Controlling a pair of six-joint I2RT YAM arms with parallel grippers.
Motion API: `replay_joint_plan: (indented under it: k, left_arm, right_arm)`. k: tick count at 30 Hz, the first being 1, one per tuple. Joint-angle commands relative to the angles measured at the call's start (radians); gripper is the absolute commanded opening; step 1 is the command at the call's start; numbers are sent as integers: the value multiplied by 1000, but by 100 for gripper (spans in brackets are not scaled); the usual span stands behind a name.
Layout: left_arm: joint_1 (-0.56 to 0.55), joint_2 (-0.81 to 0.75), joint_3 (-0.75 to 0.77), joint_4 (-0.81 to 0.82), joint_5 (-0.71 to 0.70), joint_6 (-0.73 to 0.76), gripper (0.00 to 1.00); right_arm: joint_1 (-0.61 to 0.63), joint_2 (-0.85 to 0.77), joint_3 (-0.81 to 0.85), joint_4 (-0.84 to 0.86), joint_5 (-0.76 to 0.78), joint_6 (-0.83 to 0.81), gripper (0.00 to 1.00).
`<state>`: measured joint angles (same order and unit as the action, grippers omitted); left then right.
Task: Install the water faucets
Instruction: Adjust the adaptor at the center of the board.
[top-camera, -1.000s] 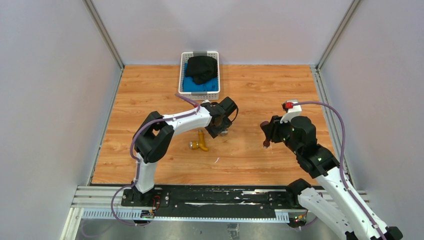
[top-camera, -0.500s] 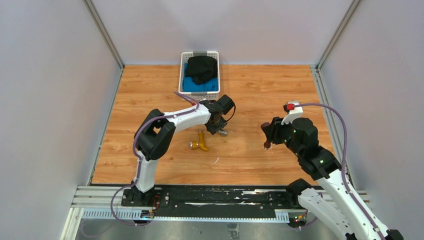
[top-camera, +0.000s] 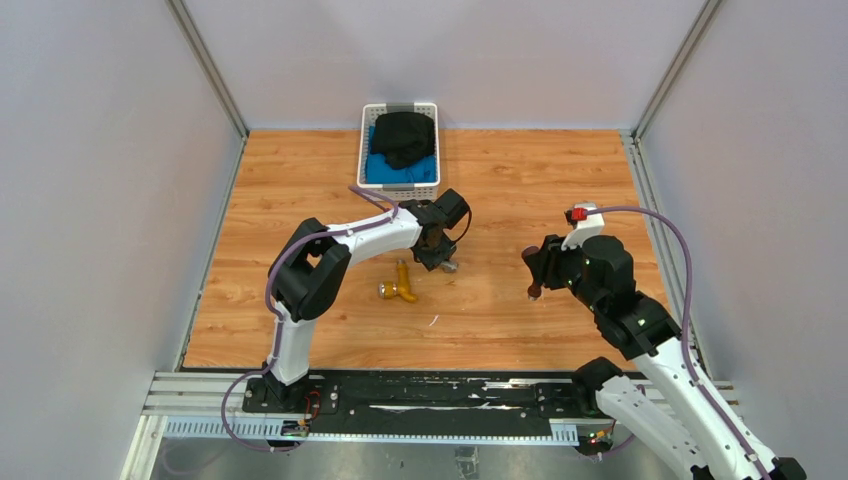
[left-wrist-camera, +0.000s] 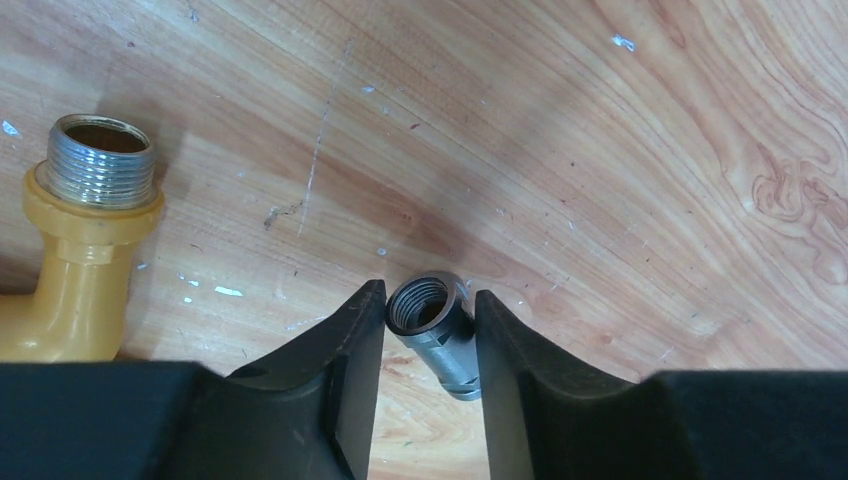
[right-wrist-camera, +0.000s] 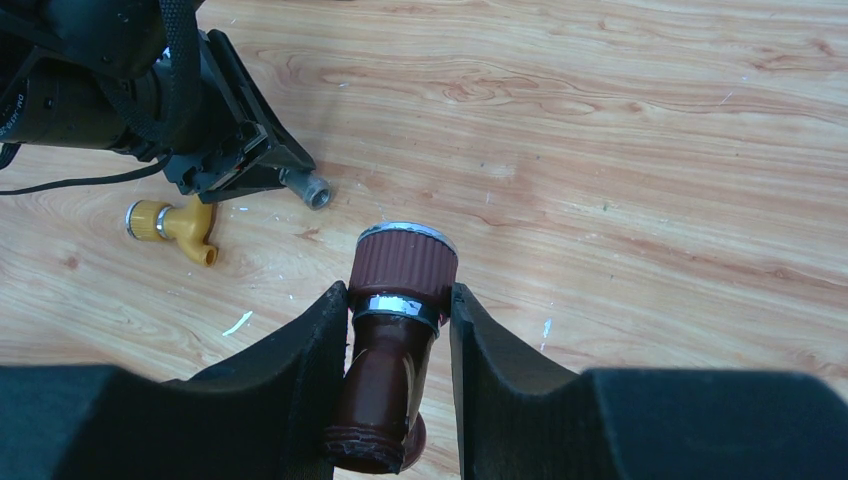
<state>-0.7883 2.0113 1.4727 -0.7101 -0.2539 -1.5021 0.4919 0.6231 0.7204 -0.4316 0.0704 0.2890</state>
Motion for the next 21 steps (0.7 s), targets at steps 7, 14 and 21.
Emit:
replay_joint_plan:
  k: [7,14,21]
  left_arm:
    - [1,20,2,-7,0,1,22]
    - [1,-6,49,-34,-83,104,0]
    - [-49,-60,97,-56,-430,324,0]
  right_arm:
    - [-13,-6,-10,-9,-12,-2,0]
    - [-13,-13,-11,-11,-5,-4,0]
    - [-13,9,-3,-6,-1,-9,0]
